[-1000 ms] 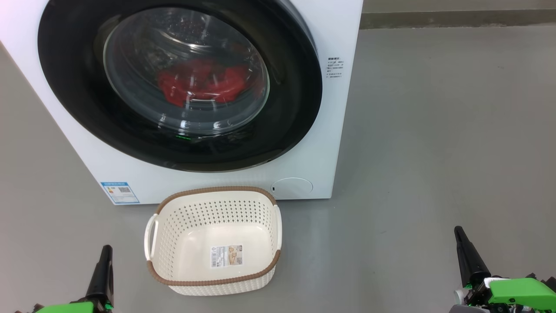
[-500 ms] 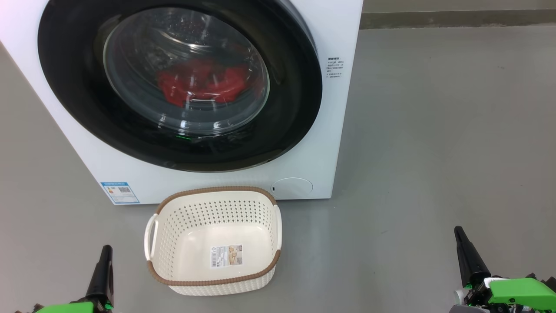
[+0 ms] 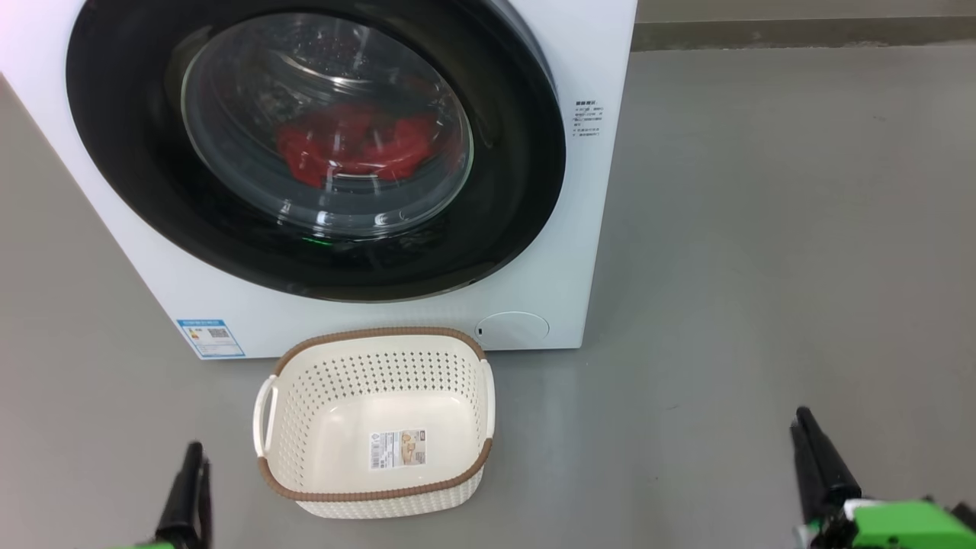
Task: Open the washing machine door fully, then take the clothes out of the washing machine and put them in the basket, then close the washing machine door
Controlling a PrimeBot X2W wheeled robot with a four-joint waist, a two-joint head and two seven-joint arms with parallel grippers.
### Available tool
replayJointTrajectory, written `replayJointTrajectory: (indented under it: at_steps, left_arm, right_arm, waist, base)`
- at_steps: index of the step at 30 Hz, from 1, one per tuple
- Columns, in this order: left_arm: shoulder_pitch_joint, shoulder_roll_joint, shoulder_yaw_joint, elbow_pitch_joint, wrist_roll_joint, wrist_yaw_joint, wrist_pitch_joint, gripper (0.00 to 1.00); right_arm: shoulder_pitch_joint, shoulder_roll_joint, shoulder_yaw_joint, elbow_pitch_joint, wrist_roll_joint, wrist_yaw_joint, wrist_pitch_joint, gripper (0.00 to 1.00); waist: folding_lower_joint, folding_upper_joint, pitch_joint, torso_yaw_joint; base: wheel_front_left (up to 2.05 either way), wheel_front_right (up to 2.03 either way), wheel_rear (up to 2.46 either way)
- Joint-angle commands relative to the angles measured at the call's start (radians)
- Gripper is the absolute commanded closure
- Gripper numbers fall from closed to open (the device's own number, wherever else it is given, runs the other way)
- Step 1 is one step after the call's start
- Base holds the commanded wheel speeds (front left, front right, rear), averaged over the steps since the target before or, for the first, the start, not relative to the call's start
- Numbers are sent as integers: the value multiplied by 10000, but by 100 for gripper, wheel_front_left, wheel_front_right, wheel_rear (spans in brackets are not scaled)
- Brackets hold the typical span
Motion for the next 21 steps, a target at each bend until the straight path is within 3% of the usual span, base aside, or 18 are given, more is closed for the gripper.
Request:
replayJointTrajectory:
  at_steps: [1, 2, 3, 4, 11, 21]
  left_arm:
    - [16, -7, -8, 13, 2, 0, -6, 0]
    - [120, -59, -24, 125, 2, 0, -6, 0]
    - [222, -114, -39, 254, 2, 3, -7, 100]
    - [333, -170, -54, 376, 2, 3, -7, 0]
    - [422, -146, -210, 105, 81, 51, -215, 0]
    - [556, -113, -386, -332, 444, 165, -513, 0]
  right_arm:
    - [12, 4, 4, 18, 0, 0, -6, 0]
    - [99, 32, 8, 132, 0, 0, -6, 0]
    - [182, 67, 8, 263, -1, 0, -7, 100]
    - [273, 94, 9, 397, -1, 0, -7, 0]
    - [355, 84, 195, 209, -30, 6, -212, 0]
    - [457, 70, 422, -32, -357, 14, -504, 0]
  waist:
    - [0, 0, -1, 0]
    - [0, 0, -1, 0]
    - [0, 0, -1, 0]
    - [0, 0, -2, 0]
    - [23, 0, -27, -1]
    - [0, 0, -4, -5]
  base:
    - [0, 0, 0]
    - [0, 0, 0]
    - [0, 0, 0]
    - [0, 0, 0]
    - [0, 0, 0]
    - [0, 0, 0]
